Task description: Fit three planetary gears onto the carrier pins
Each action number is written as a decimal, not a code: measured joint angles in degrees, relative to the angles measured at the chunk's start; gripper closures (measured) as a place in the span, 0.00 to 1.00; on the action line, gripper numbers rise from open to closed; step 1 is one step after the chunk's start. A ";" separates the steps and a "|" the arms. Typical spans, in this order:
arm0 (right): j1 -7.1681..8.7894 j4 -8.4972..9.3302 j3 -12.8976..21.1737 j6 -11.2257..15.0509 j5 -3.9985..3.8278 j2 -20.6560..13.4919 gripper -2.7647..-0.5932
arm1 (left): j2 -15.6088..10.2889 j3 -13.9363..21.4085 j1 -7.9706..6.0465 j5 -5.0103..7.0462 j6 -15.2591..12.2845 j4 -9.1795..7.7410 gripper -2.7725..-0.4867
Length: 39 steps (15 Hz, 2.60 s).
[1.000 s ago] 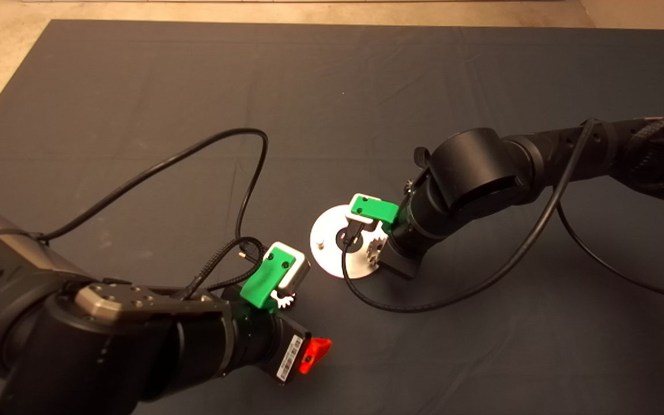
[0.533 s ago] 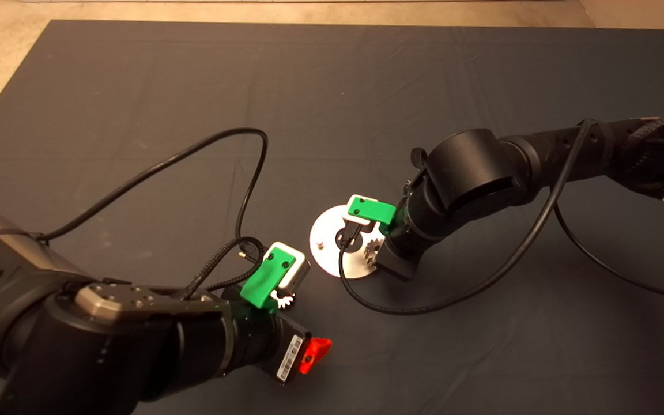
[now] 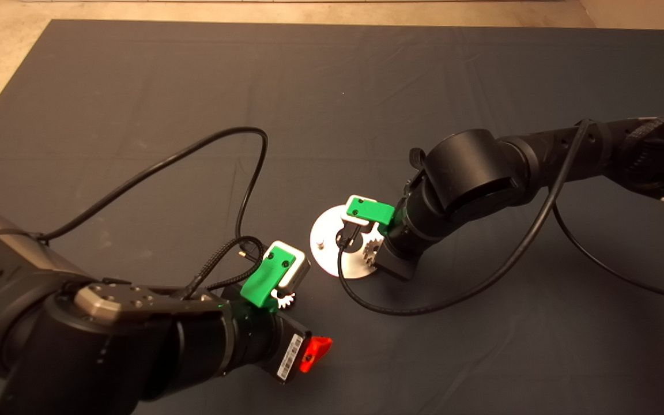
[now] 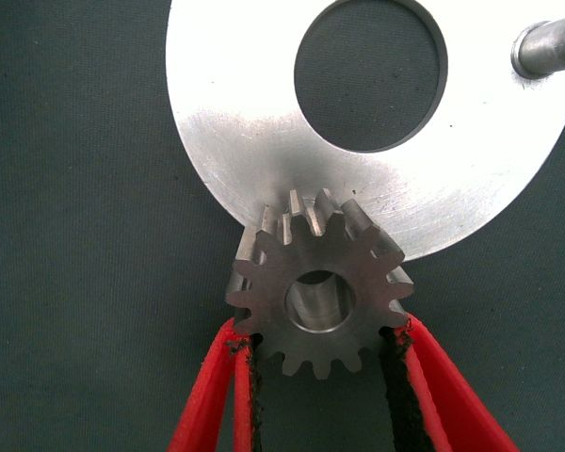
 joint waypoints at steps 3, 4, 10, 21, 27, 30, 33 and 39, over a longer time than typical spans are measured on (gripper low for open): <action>0.00 0.00 -0.05 -0.24 0.04 0.13 0.96 | 0.00 0.00 0.00 0.00 0.00 0.00 0.11; 0.00 0.00 -0.06 -0.26 0.00 0.11 0.96 | 0.00 0.00 0.00 0.00 0.00 0.00 0.11; 0.00 0.00 -0.52 -0.39 0.00 0.13 0.96 | -0.02 0.00 0.00 0.00 0.00 0.12 0.11; -0.33 -0.02 -0.96 -0.41 -0.11 0.95 0.96 | -0.02 0.00 0.00 0.00 0.00 0.17 0.11; -0.33 -0.02 -1.95 -1.30 -0.18 1.21 0.96 | -0.18 0.00 0.00 0.00 0.00 0.22 0.11; -0.33 0.00 -2.07 -1.39 -0.11 1.54 0.96 | -0.28 0.00 0.00 0.00 0.00 0.26 0.11; -0.64 -0.02 -2.18 -1.69 -0.16 1.51 0.96 | -0.34 0.00 0.00 0.00 0.00 0.37 0.11; -0.90 -0.02 -2.21 -1.76 -0.27 1.51 0.96 | -0.98 0.00 0.00 0.02 0.00 0.40 0.11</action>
